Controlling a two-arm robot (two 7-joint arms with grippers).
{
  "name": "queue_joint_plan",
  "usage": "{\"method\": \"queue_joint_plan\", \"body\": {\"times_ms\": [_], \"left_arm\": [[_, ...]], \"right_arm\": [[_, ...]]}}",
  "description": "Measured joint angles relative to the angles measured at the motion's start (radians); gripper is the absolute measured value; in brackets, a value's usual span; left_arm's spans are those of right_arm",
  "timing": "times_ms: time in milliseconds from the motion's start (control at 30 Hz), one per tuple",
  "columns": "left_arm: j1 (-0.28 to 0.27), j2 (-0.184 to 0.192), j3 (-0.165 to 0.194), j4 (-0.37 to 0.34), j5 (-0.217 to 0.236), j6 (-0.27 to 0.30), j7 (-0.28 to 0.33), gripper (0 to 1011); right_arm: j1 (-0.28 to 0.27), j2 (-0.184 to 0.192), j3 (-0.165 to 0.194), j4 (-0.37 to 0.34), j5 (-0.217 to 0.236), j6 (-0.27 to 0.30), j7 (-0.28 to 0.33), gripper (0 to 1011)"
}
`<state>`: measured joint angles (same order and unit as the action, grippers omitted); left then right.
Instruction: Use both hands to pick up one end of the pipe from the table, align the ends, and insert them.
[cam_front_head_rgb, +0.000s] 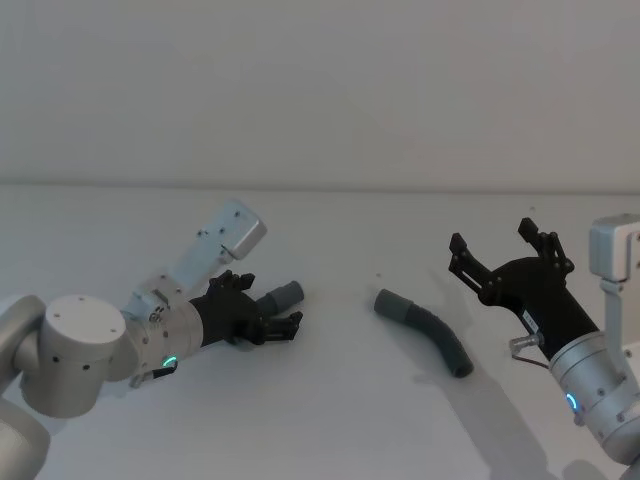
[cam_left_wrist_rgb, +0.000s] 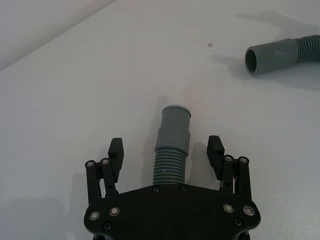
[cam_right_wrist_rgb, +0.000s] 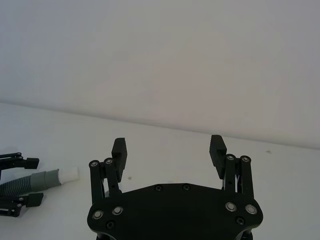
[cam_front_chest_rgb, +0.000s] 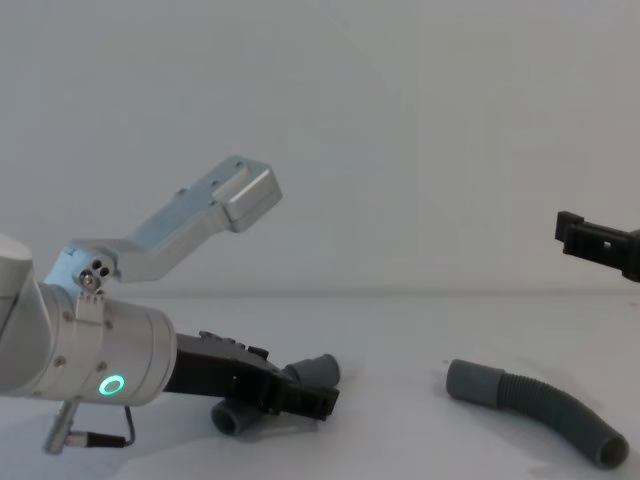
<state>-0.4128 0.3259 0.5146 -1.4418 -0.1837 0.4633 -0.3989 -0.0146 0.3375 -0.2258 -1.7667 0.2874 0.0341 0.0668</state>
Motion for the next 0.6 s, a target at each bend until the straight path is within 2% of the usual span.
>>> {"method": "queue_joint_plan", "body": {"times_ms": [133, 267, 600], "left_arm": [[0.002, -0.003, -0.003, 0.001, 0.000, 0.000, 0.001, 1000], [0.004, -0.006, -0.005, 0.002, 0.001, 0.000, 0.002, 943], [0.006, -0.008, -0.008, 0.003, 0.001, 0.000, 0.003, 650]], "right_arm": [[0.000, 0.000, 0.000, 0.000, 0.000, 0.000, 0.000, 1002], [0.000, 0.000, 0.000, 0.000, 0.000, 0.000, 0.000, 1002], [0.000, 0.000, 0.000, 0.000, 0.000, 0.000, 0.000, 1002]]}}
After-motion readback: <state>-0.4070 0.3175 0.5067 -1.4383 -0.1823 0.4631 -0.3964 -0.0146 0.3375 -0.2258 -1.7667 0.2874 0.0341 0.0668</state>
